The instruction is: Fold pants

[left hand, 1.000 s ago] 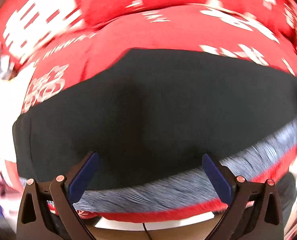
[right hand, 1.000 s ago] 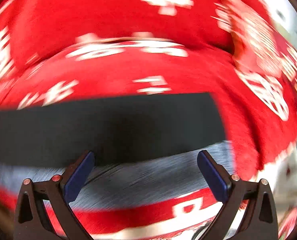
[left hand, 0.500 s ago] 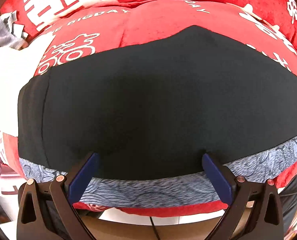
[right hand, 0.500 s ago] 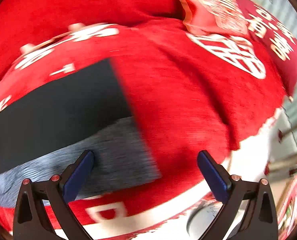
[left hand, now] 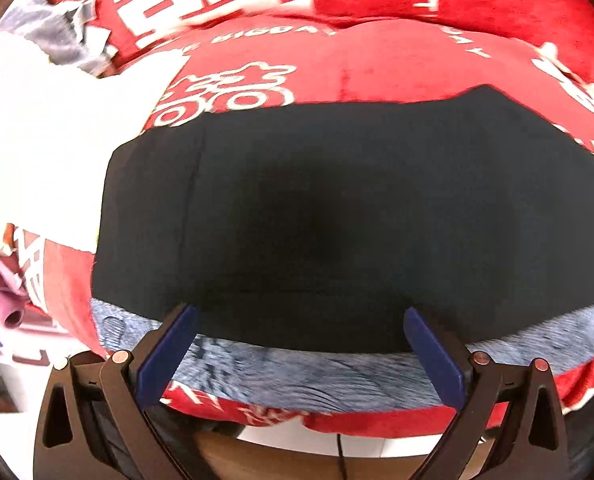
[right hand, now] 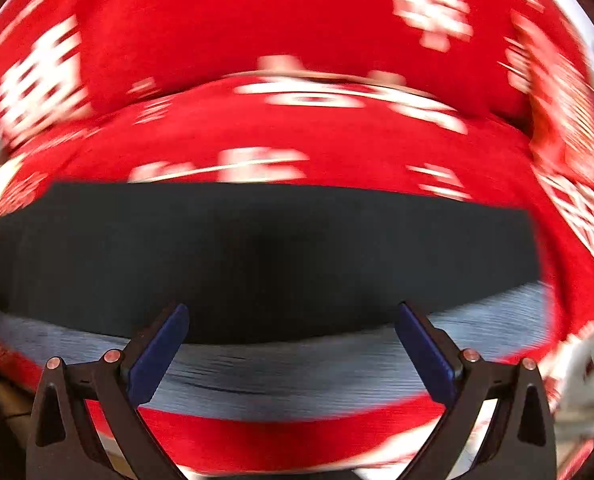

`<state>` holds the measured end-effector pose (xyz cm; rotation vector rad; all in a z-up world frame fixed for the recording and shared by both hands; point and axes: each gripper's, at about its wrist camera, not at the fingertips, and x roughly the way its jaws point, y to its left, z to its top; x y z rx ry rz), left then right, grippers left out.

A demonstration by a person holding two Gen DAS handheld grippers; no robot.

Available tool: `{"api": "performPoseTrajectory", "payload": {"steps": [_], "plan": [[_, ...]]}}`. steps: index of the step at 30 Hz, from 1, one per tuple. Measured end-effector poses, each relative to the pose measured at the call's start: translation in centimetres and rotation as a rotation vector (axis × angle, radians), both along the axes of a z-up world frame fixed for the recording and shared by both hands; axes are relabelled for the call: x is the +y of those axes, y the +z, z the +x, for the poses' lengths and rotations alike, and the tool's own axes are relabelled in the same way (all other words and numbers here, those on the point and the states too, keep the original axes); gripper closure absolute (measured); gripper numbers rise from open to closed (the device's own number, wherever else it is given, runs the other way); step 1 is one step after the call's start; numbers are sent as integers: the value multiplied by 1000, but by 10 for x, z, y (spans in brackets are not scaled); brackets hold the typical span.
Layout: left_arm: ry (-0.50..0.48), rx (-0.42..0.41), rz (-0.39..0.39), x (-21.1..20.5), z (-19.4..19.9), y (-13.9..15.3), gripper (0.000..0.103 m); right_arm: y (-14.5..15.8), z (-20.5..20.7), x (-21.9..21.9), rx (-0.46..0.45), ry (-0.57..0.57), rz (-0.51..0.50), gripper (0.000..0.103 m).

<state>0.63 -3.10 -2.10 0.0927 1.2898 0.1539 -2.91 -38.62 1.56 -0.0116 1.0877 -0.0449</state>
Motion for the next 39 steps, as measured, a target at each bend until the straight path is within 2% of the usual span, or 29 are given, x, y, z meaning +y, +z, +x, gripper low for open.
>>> {"api": "performPoseTrajectory", "payload": {"steps": [2, 4, 6, 8, 11, 13, 15, 18, 21, 24, 26, 27, 30, 32, 34, 36, 39], "plan": [[17, 6, -16, 14, 6, -5, 0, -15, 3, 39, 41, 64, 5, 0], [40, 4, -1, 31, 8, -7, 0, -31, 6, 60, 73, 101, -24, 0], [59, -5, 8, 47, 6, -5, 0, -32, 4, 57, 33, 102, -27, 0], [84, -9, -3, 65, 6, -3, 0, -31, 3, 45, 47, 72, -8, 1], [134, -21, -31, 86, 7, -1, 0, -21, 6, 24, 71, -62, -61, 0], [153, -28, -65, 92, 14, 0, 0, -9, 10, 25, 39, -95, -19, 0], [138, -34, -90, 84, 24, 2, 0, 2, 18, 48, 18, -57, 20, 0], [70, -58, -73, 59, 37, 6, 0, 6, 38, 108, 11, 51, 2, 0], [39, -49, -39, 48, 53, 3, 0, -7, 68, 168, 27, 107, -10, 0], [80, -33, 15, 62, 60, -4, 0, -24, 85, 193, 48, 105, -47, 0], [93, -24, 22, 78, 59, -8, 0, -33, 89, 185, 47, 85, -89, 0], [95, -22, -27, 87, 57, -8, 0, -34, 90, 172, 43, 41, -66, 0], [115, -23, -76, 107, 51, -4, 0, -28, 91, 118, 65, -168, -59, 0], [140, -30, -99, 115, 54, 1, 0, -22, 92, 102, 71, -242, -87, 0], [147, -36, -144, 114, 64, 4, 0, -16, 96, 104, 50, -244, -89, 0], [138, -44, -142, 105, 75, 7, 0, -12, 104, 124, 36, -202, -87, 0], [99, -54, -26, 82, 93, 5, 0, -17, 119, 160, 33, -131, -68, 0]]}}
